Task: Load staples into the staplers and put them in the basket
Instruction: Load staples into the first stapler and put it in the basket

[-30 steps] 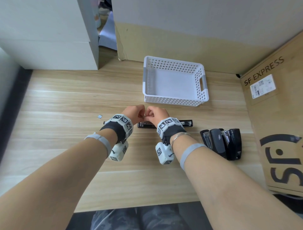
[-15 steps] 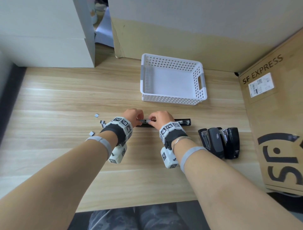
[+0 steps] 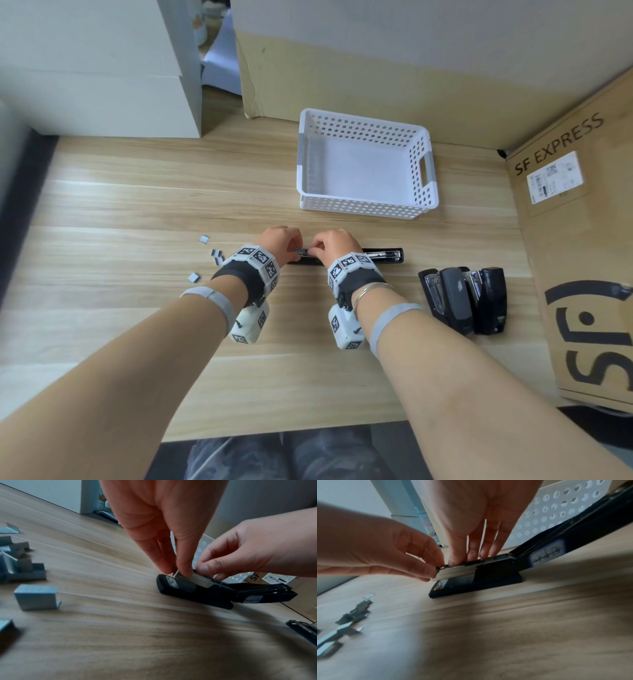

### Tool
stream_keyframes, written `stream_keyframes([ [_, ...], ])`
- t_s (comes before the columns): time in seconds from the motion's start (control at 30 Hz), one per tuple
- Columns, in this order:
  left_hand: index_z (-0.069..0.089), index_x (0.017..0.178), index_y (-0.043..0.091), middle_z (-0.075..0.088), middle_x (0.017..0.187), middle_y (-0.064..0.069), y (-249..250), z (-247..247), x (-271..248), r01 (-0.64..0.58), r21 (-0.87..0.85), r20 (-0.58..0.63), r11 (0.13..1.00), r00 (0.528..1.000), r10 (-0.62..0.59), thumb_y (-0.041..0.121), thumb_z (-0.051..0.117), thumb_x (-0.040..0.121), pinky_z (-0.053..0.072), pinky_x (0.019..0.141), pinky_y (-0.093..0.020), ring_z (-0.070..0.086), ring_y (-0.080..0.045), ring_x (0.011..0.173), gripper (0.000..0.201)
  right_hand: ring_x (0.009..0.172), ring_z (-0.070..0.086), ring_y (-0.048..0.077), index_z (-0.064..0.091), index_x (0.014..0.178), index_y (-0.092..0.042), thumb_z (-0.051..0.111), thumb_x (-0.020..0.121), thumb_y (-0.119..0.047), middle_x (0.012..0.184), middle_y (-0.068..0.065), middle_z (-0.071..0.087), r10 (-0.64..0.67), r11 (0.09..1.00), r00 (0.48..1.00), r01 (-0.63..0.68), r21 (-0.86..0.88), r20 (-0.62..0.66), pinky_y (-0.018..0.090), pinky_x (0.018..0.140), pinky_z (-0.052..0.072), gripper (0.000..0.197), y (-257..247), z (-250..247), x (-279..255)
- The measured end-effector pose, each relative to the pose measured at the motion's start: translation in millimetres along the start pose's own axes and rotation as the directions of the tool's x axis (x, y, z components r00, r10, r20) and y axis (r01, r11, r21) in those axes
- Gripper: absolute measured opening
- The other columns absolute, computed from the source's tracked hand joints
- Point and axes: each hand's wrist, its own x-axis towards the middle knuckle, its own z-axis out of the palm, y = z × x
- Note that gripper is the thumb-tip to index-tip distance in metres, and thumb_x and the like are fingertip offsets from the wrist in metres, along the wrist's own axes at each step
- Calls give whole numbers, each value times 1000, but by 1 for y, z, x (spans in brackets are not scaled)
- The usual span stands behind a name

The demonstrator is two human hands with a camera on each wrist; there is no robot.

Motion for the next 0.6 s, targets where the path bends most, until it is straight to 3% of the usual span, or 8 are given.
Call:
stream_keyframes([
  [0.1, 61, 101, 7, 66, 107, -12, -1, 1, 1, 0, -8, -5, 1000, 1000, 0, 12, 68, 79, 48, 83, -31, 62, -27, 97, 24, 100, 55, 16, 71, 92, -19, 65, 86, -26, 97, 6, 71, 22, 1000, 1000, -22, 12, -16, 26, 76, 44, 11, 3, 5, 2],
  [0.2, 61, 100, 8, 66, 108, -11, -2, 1, 1, -7, 6, 5, 1000, 1000, 7, 13, 67, 80, 49, 84, -33, 62, -26, 97, 22, 89, 51, 15, 69, 94, -22, 64, 87, -22, 104, 6, 67, 67, 998, 997, -67, -1, -29, 25, 74, 43, 9, 10, 3, 3],
  [0.37, 59, 105, 6, 64, 113, -11, -9, -11, -5, 12, 28, 37, 1000, 999, -13, 14, 64, 83, 46, 84, -29, 60, -26, 102, 25, 113, 49, 22, 68, 103, -18, 54, 93, -20, 105, 1, 68, 18, 996, 996, -25, -81, -85, 29, 85, 44, 17, 13, -5, -7],
  [0.47, 58, 110, 9, 60, 118, -10, -32, -26, -14, 111, 62, 5, 992, 994, -112, -3, 55, 84, 45, 87, -26, 57, -25, 106, 29, 114, 50, 24, 68, 103, -17, 49, 95, -18, 105, 0, 69, -3, 996, 992, -8, -85, -127, 29, 84, 44, 20, 5, -5, -11],
  [0.53, 59, 113, 12, 57, 120, -10, -51, -37, -22, 180, 107, 17, 978, 983, -183, -14, 47, 79, 47, 88, -31, 55, -28, 109, 45, 115, 50, 24, 68, 104, -17, 48, 95, -16, 108, 0, 69, -10, 997, 992, 0, -81, -123, 30, 87, 44, 22, -2, -4, -12],
  [0.6, 59, 112, 16, 53, 122, -12, -68, -43, -29, 223, 165, 34, 961, 972, -232, -14, 47, 77, 47, 92, -38, 49, -32, 113, 48, 116, 49, 25, 68, 105, -17, 47, 95, -14, 110, 0, 68, -31, 997, 992, 22, -73, -123, 30, 89, 44, 23, -9, -2, -13],
])
